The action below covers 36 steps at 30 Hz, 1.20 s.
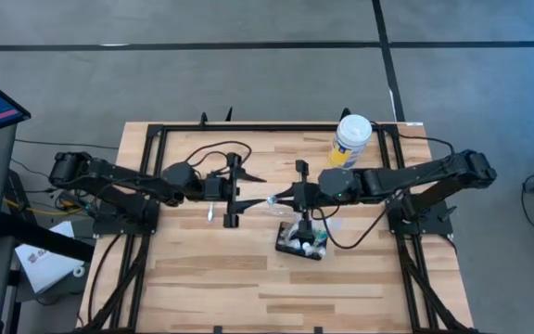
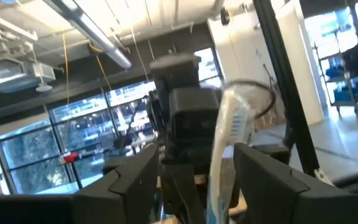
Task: Pick & Place toothbrushing station
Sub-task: Put the blue toothbrush into the mesh organizer
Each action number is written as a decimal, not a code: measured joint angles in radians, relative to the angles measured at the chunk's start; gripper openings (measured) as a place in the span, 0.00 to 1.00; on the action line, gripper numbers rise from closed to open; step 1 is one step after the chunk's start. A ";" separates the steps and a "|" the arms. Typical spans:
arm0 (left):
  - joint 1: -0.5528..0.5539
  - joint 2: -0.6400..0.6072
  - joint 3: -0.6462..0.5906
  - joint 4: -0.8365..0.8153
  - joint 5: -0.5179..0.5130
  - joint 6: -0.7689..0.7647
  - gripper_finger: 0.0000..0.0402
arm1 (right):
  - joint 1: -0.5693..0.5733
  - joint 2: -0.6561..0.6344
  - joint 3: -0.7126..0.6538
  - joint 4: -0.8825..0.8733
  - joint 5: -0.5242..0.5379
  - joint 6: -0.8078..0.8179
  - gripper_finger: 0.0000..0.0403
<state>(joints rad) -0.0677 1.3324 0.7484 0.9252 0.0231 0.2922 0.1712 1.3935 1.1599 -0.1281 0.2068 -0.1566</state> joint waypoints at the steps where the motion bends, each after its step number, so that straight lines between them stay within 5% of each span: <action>1: 0.000 0.009 0.001 -0.004 -0.001 0.007 0.51 | -0.002 0.008 0.000 0.004 -0.001 0.000 0.02; 31: 0.001 0.139 0.082 -0.006 -0.001 0.018 0.48 | -0.011 0.015 0.004 0.020 -0.001 -0.008 0.02; 36: 0.001 0.127 0.088 -0.002 -0.001 0.018 0.41 | -0.010 0.015 0.004 0.003 -0.001 -0.008 0.03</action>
<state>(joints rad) -0.0669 1.4598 0.8366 0.9231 0.0223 0.3099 0.1608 1.4082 1.1637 -0.1249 0.2058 -0.1646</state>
